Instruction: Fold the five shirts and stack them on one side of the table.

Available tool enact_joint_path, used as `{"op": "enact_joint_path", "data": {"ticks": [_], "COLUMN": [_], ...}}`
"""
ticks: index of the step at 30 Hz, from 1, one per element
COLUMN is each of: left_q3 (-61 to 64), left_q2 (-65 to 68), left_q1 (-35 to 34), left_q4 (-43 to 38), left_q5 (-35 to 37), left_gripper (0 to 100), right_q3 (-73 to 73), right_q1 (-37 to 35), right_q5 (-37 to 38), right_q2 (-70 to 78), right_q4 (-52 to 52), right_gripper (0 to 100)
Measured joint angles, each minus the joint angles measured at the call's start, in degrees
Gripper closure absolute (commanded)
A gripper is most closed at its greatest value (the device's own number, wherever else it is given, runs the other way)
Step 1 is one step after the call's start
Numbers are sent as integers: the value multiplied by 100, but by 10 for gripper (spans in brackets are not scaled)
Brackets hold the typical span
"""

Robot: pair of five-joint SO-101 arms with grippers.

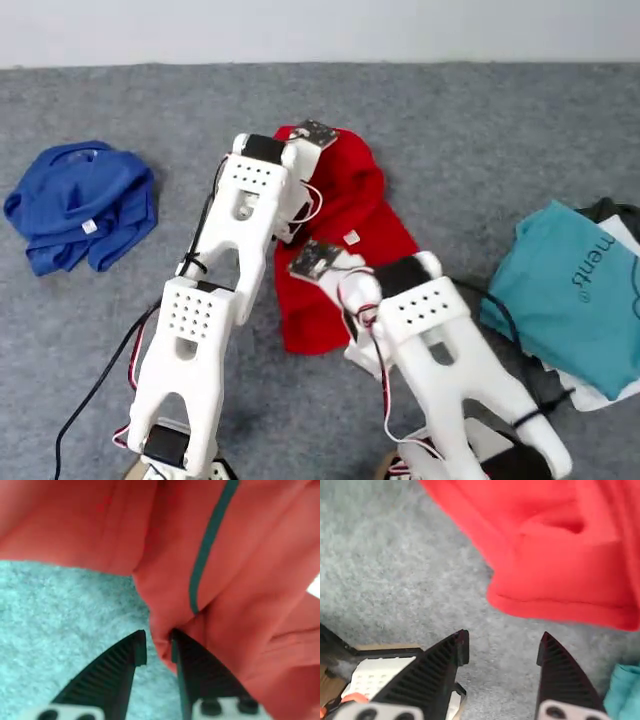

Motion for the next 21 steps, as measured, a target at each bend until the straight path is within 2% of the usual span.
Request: {"op": "enact_joint_path", "data": {"ticks": [9,15,21], "left_q3": [9,9,9], "left_q2": [9,9,9], "left_q1": [0,0,0], "left_q4": [0,0,0], "left_q5": [-70,-70,-70], "left_gripper": [914,914,914], "right_q3": [1231,1433,1257], "right_q1": [-396,-396,-396], "right_q5": [-9,-9,-9], "right_q2": [492,510,510], "right_q4": [-967,-1582,-1442], "right_gripper": [768,768,768]}}
